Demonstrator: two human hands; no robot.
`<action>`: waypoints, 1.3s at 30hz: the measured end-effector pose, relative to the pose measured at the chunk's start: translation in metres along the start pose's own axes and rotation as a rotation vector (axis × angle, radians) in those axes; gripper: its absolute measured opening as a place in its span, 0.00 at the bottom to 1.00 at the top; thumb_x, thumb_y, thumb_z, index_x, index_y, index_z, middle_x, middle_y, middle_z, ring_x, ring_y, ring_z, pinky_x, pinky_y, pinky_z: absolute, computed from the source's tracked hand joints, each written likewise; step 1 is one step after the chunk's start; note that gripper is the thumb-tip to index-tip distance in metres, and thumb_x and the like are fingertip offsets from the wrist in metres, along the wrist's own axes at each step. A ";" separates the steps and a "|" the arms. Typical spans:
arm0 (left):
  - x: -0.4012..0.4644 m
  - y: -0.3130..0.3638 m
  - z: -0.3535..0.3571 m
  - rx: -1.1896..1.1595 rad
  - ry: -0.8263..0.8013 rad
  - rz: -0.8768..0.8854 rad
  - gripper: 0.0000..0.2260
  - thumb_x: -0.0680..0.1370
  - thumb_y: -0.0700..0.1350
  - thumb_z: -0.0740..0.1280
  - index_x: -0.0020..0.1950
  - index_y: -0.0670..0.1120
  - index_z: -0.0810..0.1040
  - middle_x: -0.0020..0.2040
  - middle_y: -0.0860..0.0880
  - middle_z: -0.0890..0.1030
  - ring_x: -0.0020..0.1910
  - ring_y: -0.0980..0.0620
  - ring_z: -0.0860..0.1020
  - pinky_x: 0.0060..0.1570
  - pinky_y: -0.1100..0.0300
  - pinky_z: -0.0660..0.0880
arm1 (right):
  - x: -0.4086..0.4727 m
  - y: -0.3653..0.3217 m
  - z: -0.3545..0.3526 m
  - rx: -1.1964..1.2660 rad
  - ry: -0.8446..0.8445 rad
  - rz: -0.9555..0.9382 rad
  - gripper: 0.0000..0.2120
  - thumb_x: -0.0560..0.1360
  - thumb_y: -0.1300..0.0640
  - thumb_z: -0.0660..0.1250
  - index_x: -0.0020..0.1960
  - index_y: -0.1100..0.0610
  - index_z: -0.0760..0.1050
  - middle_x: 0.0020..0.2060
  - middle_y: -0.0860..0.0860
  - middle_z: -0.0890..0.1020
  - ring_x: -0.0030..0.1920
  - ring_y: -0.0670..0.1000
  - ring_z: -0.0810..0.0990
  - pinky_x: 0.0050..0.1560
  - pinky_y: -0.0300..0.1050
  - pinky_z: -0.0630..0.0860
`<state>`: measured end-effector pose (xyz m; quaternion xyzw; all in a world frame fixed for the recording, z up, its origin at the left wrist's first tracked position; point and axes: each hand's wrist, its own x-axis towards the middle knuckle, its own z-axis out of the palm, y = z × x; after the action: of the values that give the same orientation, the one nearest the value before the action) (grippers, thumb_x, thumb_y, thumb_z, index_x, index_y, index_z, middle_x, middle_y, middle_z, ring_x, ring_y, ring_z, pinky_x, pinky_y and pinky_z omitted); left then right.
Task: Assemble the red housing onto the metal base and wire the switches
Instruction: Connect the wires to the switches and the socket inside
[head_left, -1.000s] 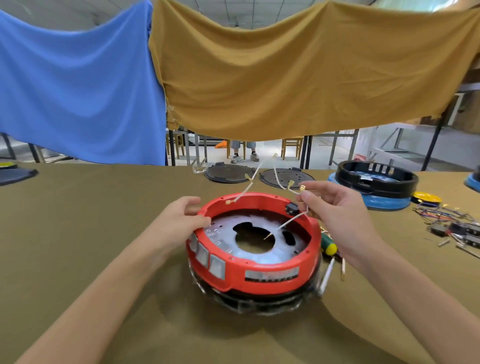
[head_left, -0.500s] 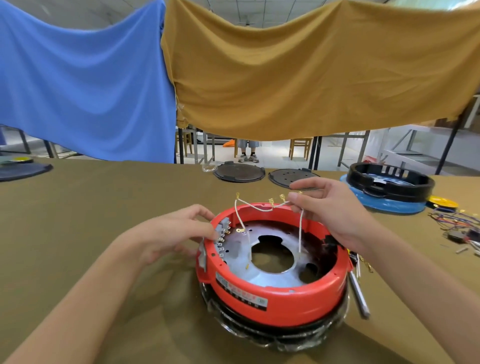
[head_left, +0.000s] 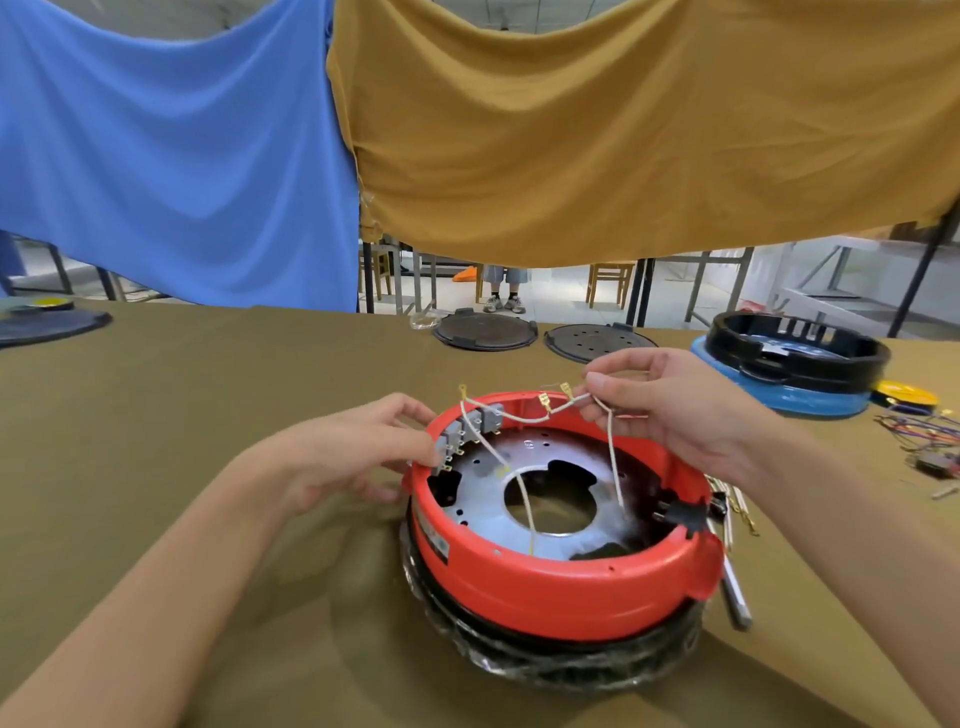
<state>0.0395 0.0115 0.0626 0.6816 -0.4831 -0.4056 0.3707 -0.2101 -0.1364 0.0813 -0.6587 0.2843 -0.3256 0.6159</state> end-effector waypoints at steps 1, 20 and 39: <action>-0.001 0.000 -0.001 -0.008 0.011 0.026 0.20 0.66 0.45 0.74 0.57 0.50 0.78 0.48 0.49 0.85 0.47 0.55 0.82 0.44 0.57 0.80 | 0.001 0.000 0.000 -0.012 0.002 0.002 0.06 0.72 0.63 0.72 0.49 0.59 0.80 0.42 0.57 0.86 0.38 0.49 0.84 0.38 0.39 0.80; 0.013 0.002 0.017 0.291 0.328 0.579 0.15 0.75 0.62 0.63 0.56 0.59 0.81 0.57 0.62 0.77 0.63 0.65 0.70 0.60 0.68 0.65 | -0.004 0.004 0.007 -0.096 -0.020 -0.124 0.08 0.63 0.57 0.76 0.43 0.55 0.85 0.41 0.58 0.86 0.40 0.52 0.85 0.38 0.40 0.81; -0.006 0.012 0.022 0.672 0.435 0.576 0.06 0.74 0.42 0.71 0.38 0.51 0.83 0.27 0.54 0.78 0.35 0.55 0.77 0.38 0.73 0.69 | -0.001 0.010 0.024 -0.671 -0.148 -0.216 0.13 0.71 0.64 0.76 0.54 0.53 0.83 0.39 0.48 0.86 0.42 0.50 0.85 0.46 0.37 0.81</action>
<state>0.0146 0.0113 0.0656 0.6711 -0.6675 0.0430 0.3197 -0.1921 -0.1213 0.0706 -0.8722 0.2587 -0.2286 0.3465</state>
